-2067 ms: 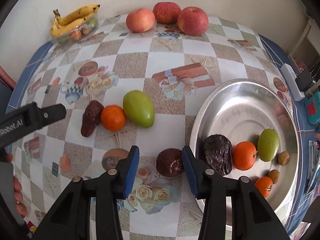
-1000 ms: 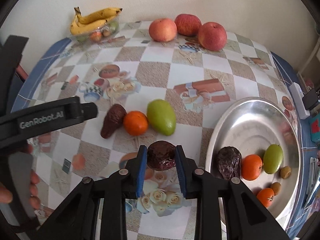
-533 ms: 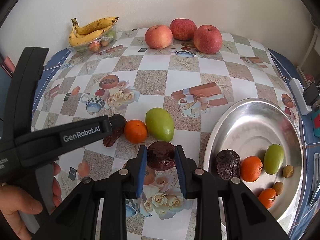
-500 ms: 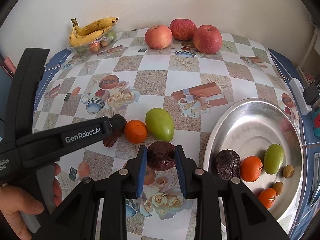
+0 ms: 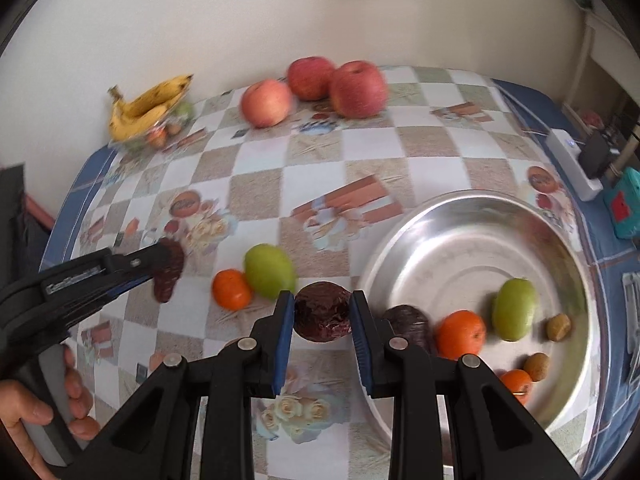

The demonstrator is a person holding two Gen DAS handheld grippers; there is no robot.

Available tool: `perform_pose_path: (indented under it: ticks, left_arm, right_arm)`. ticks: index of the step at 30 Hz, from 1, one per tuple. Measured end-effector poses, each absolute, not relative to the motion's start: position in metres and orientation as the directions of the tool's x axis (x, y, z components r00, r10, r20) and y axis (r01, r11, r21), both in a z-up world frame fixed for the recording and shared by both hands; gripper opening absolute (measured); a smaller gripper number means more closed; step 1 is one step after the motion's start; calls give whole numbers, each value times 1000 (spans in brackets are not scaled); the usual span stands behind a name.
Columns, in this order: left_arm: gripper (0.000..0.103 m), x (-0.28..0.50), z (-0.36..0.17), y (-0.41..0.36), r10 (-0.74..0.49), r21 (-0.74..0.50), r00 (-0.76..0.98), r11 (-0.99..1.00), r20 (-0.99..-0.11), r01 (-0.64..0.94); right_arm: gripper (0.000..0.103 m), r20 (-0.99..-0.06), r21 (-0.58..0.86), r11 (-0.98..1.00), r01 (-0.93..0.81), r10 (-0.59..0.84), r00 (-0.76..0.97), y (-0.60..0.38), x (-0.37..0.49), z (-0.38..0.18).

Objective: Organize fruits
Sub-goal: 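Carry both dates over the steel bowl and release them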

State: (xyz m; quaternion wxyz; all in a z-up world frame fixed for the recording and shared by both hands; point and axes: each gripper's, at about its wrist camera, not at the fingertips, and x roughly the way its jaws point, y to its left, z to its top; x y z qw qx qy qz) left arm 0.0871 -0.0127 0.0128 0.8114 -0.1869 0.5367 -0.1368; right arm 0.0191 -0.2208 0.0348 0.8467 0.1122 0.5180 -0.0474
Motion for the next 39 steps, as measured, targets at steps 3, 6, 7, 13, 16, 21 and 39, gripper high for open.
perform_pose_path:
  ticks: [3, 6, 7, 13, 16, 21, 39]
  left_arm:
    - [31, 85, 20, -20, -460, -479, 386, 876, -799, 53]
    - [31, 81, 26, -35, -501, -503, 373, 858, -781, 101]
    - [31, 78, 27, -41, -513, -508, 366, 853, -776, 119]
    - [31, 58, 32, -88, -611, -559, 273, 791, -743, 248]
    - [31, 45, 31, -115, -639, -569, 214, 761, -739, 311]
    - [31, 27, 22, -149, -662, -583, 123, 720, -739, 378]
    - [40, 32, 12, -142, -598, -526, 145, 777, -788, 346]
  right_arm:
    - [29, -885, 122, 954, 275, -21, 466, -245, 13, 38]
    - [29, -886, 89, 932, 351, -87, 455, -270, 6, 40]
    - [29, -887, 87, 923, 375, -100, 452, -278, 3, 39]
    - [29, -878, 132, 867, 480, -122, 462, -317, -13, 41]
    - [30, -872, 154, 857, 492, -117, 476, -324, -17, 43]
    - [30, -868, 166, 862, 479, -102, 485, -323, -16, 43]
    - [30, -881, 161, 866, 474, -91, 465, -320, -13, 38]
